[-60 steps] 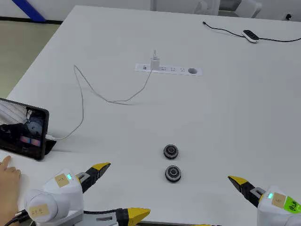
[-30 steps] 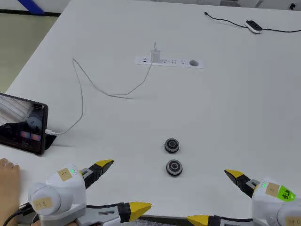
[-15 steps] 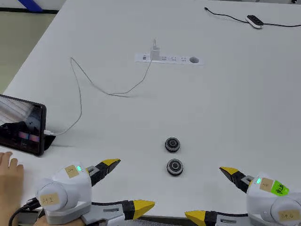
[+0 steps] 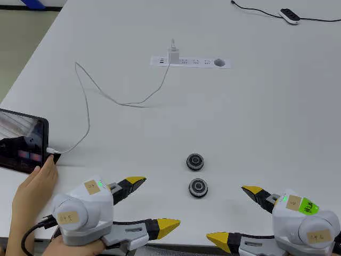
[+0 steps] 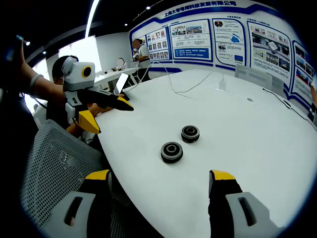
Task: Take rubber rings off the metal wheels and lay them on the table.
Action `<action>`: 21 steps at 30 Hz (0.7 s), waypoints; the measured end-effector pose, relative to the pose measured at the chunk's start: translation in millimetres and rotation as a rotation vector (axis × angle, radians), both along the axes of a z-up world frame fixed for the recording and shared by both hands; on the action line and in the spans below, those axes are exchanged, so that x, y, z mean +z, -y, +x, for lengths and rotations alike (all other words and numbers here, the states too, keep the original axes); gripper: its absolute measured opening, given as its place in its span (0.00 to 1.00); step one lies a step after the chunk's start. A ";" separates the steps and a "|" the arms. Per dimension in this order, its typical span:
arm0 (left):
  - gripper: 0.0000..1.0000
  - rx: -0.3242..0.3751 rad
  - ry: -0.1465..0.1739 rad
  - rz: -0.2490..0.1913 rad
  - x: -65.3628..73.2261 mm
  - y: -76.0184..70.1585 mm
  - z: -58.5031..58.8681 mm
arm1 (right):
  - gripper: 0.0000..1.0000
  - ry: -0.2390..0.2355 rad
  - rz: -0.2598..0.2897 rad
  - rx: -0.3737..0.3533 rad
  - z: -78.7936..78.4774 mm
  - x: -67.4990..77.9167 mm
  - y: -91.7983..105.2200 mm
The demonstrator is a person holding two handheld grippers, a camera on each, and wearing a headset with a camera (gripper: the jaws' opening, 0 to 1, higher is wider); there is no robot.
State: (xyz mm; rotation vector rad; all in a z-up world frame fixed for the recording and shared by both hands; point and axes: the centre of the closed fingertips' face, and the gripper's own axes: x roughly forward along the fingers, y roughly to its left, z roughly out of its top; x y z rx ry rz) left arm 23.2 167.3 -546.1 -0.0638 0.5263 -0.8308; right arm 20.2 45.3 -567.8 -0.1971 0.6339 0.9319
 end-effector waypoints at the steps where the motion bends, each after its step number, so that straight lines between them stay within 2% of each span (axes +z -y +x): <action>1: 0.74 -0.003 -0.003 0.002 -0.2 2.0 0.3 | 0.80 -0.004 0.001 0.003 0.3 -0.5 -1.0; 21: 0.56 -0.072 -0.015 0.024 -3.3 36.9 19.7 | 0.67 -0.050 0.011 0.020 10.5 -13.8 -14.3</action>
